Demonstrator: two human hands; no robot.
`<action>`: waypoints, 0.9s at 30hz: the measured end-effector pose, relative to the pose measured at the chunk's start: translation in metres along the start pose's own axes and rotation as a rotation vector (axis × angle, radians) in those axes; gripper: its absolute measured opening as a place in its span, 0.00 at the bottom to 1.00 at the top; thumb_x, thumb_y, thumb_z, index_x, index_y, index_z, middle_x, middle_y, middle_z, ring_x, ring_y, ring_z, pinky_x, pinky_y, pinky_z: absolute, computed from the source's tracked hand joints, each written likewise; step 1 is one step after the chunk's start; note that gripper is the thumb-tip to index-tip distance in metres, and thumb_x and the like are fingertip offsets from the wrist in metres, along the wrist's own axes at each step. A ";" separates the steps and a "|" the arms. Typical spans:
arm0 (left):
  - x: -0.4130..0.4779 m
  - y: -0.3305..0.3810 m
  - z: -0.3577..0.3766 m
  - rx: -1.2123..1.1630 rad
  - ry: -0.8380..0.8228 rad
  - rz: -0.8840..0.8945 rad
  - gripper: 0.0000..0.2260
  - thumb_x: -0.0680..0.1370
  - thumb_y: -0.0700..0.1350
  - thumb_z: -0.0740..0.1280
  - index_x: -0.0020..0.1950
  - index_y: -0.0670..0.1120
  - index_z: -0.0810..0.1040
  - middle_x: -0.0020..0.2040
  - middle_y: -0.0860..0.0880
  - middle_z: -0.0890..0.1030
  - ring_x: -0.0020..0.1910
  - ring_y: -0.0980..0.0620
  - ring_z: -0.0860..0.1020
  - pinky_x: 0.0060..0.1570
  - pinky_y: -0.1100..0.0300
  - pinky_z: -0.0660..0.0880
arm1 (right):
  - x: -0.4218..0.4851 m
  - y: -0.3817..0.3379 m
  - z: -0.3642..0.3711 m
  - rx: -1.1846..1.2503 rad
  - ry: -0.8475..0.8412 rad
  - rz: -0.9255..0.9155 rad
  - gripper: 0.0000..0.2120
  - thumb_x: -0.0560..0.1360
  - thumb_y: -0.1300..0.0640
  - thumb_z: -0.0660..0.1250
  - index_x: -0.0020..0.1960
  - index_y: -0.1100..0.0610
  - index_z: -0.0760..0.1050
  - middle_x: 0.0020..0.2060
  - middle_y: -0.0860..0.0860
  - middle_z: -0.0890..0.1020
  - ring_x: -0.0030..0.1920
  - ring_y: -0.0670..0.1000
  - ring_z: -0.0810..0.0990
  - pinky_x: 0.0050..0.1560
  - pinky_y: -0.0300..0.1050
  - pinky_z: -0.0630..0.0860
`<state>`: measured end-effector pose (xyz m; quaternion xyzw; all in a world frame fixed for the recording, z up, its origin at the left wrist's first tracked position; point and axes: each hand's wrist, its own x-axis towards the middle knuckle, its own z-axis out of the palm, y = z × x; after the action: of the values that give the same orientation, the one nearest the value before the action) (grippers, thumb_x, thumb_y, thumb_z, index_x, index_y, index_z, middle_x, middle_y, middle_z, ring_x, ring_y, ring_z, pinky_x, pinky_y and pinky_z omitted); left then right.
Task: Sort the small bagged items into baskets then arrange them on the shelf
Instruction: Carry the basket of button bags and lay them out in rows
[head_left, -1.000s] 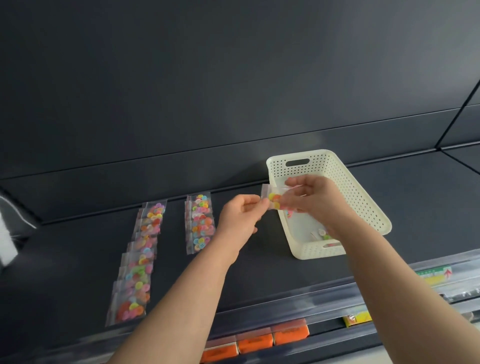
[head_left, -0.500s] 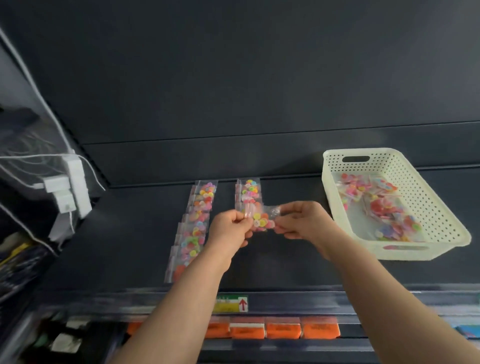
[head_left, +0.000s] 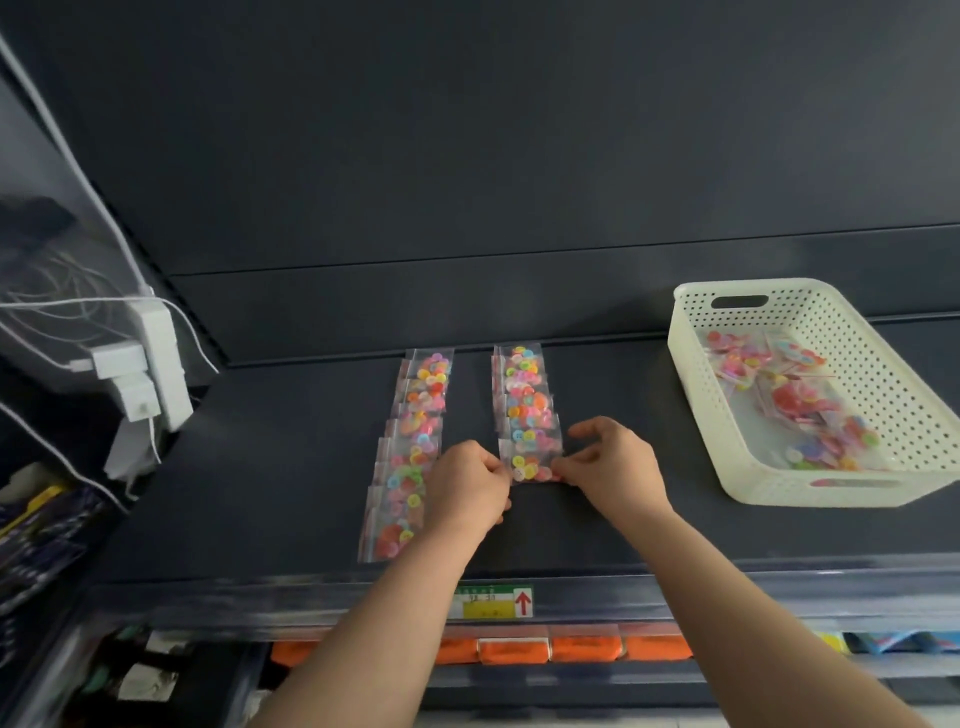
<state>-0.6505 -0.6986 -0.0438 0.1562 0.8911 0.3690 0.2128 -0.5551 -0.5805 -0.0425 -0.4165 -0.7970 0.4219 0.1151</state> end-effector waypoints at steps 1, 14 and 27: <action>0.001 0.000 0.000 0.011 -0.009 0.008 0.04 0.78 0.44 0.69 0.44 0.47 0.78 0.39 0.49 0.82 0.35 0.53 0.83 0.37 0.51 0.84 | 0.000 -0.001 0.001 -0.014 0.014 0.002 0.19 0.69 0.53 0.75 0.57 0.52 0.75 0.35 0.43 0.81 0.38 0.41 0.77 0.33 0.34 0.69; 0.016 0.017 -0.005 0.055 -0.037 0.219 0.07 0.78 0.48 0.69 0.50 0.51 0.72 0.46 0.51 0.80 0.42 0.49 0.83 0.41 0.49 0.83 | -0.004 -0.014 -0.020 -0.333 0.239 -0.202 0.08 0.74 0.56 0.67 0.52 0.51 0.79 0.44 0.47 0.80 0.47 0.50 0.80 0.43 0.42 0.74; -0.019 0.135 0.086 -0.072 -0.215 0.379 0.11 0.76 0.55 0.70 0.50 0.50 0.73 0.44 0.53 0.80 0.46 0.50 0.82 0.51 0.48 0.79 | 0.021 0.050 -0.168 -0.596 0.463 -0.137 0.13 0.77 0.60 0.60 0.54 0.47 0.80 0.51 0.48 0.81 0.53 0.54 0.76 0.42 0.46 0.74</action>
<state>-0.5749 -0.5647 0.0041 0.3515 0.8043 0.4153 0.2388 -0.4504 -0.4525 0.0195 -0.4618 -0.8636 0.0576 0.1940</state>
